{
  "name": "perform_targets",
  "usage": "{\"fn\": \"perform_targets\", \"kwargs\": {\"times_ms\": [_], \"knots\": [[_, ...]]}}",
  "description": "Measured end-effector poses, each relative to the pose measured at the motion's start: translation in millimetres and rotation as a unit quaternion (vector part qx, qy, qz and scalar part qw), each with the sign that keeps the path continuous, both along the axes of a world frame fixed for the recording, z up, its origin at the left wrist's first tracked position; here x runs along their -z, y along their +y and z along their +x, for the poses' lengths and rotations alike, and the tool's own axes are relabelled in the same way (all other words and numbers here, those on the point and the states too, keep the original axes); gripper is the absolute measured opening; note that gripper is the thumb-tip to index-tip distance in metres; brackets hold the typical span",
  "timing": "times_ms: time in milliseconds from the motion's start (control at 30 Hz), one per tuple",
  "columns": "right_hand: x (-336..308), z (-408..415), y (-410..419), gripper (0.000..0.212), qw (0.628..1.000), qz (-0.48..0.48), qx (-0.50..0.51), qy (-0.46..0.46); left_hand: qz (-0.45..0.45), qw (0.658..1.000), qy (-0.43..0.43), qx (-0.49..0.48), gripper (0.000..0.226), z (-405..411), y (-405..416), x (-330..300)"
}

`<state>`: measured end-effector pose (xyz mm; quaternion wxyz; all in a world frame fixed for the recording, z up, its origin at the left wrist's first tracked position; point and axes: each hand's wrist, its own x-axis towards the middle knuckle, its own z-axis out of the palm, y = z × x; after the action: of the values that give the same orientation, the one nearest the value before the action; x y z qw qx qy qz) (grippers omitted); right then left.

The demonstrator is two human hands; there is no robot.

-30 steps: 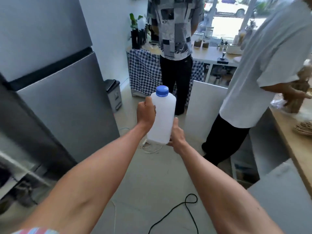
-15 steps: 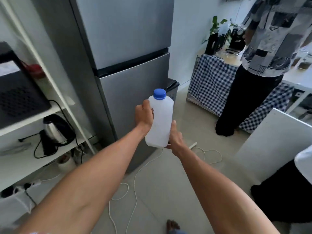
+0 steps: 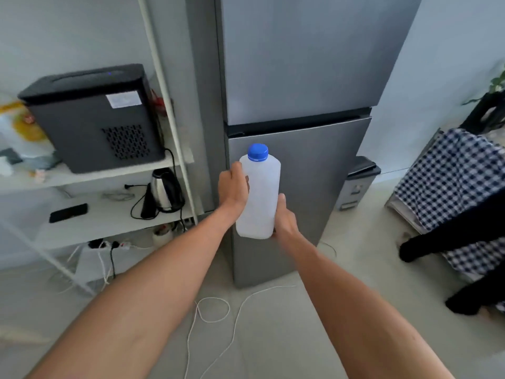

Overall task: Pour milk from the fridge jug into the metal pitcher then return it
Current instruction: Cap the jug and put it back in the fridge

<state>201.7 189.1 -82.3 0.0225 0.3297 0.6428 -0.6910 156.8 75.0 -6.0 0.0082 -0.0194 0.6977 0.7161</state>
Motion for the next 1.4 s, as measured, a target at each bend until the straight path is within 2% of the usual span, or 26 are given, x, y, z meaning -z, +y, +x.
{"fn": "perform_targets", "kwargs": {"times_ms": [200,400,467,533,633,733,900,1100,1200,1267,1333,1400], "knots": [[-0.4,-30.8,-10.6,0.063,0.997,-0.001,-0.075,0.0,0.005,0.997,0.0,-0.074,0.048,-13.4,-15.4,-0.8],[-1.8,-55.0,-26.4,0.069,0.993,0.004,-0.12,-0.012,-0.011,0.992,0.011,-0.128,0.042,-26.8,-35.6,-1.1],[-7.2,-65.0,-26.9,0.074,0.991,0.053,-0.122,-0.005,-0.016,0.99,0.009,-0.139,0.037,-32.0,-42.2,-1.1],[-20.8,-77.7,-24.6,0.062,0.983,0.138,-0.112,0.043,-0.017,0.99,0.006,-0.143,0.036,-37.4,-47.6,0.0],[-54.0,-108.6,-20.5,0.042,0.956,0.239,-0.088,0.148,-0.016,0.989,0.013,-0.146,0.038,-44.4,-52.8,1.6],[-85.8,-141.1,-20.7,0.042,0.926,0.319,-0.086,0.185,-0.001,0.989,0.014,-0.148,0.039,-51.8,-57.6,2.5],[-105.3,-183.4,-19.3,0.064,0.921,0.348,-0.112,0.139,0.001,0.989,0.009,-0.145,0.04,-61.9,-63.3,4.9],[-99.9,-197.5,-6.6,0.068,0.923,0.342,-0.142,0.101,0.001,0.991,-0.002,-0.132,0.042,-69.0,-68.3,15.0],[-104.2,-194.9,-5.5,0.059,0.917,0.356,-0.164,0.071,-0.003,0.991,-0.011,-0.137,0.044,-68.5,-69.9,18.7],[-103.2,-197.1,-5.3,0.057,0.928,0.338,-0.135,0.086,0.003,0.991,-0.006,-0.133,0.045,-66.4,-70.8,18.3],[-102.8,-191.4,-11.1,0.066,0.9,0.4,-0.153,0.076,0.0,0.992,0.0,-0.125,0.051,-62.7,-73.6,15.8],[-102.5,-183.5,-16.1,0.056,0.879,0.448,-0.154,0.053,-0.007,0.993,0.007,-0.119,0.051,-60.2,-78.4,13.6]]}}
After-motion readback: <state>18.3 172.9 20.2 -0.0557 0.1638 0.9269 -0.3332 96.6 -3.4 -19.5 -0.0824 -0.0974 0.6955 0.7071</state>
